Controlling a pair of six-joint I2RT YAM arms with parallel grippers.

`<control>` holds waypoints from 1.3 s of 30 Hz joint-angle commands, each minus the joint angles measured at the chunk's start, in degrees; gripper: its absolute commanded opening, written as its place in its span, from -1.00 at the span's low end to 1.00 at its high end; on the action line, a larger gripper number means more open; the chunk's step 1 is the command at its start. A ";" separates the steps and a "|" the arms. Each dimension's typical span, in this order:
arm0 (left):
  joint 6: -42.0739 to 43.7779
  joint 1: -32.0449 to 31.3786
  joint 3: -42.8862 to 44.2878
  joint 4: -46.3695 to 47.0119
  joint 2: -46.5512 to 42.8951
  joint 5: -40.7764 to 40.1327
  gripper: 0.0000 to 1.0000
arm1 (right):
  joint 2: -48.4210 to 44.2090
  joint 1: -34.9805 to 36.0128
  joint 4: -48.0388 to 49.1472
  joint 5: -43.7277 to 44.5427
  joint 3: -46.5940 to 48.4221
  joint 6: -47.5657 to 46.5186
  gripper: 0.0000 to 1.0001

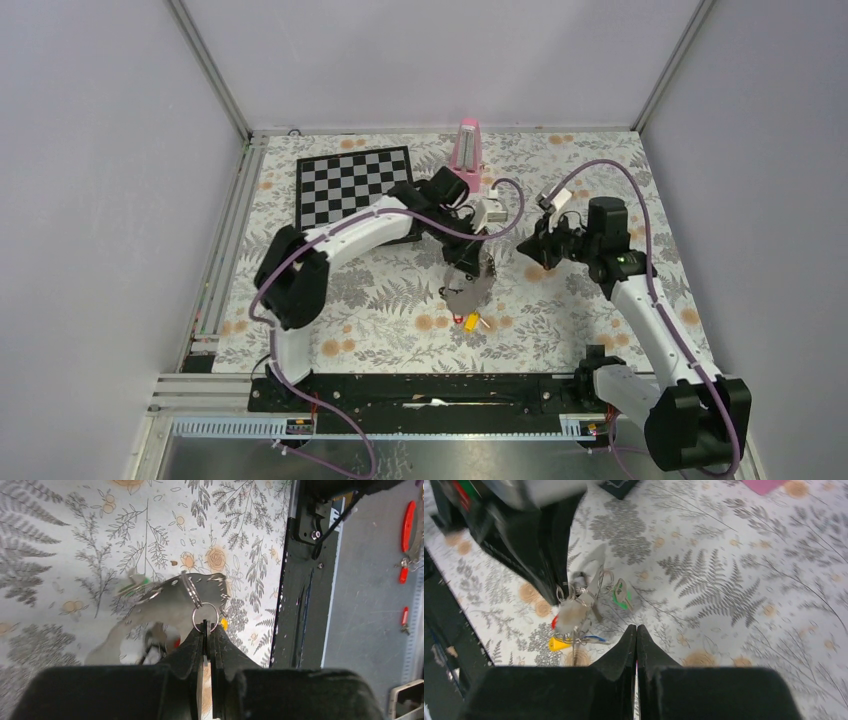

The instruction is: Put the keys on the keyring

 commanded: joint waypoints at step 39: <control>-60.26 -7.18 15.34 40.79 32.24 3.81 0.06 | -6.84 -12.21 -7.41 21.40 1.45 7.59 -0.91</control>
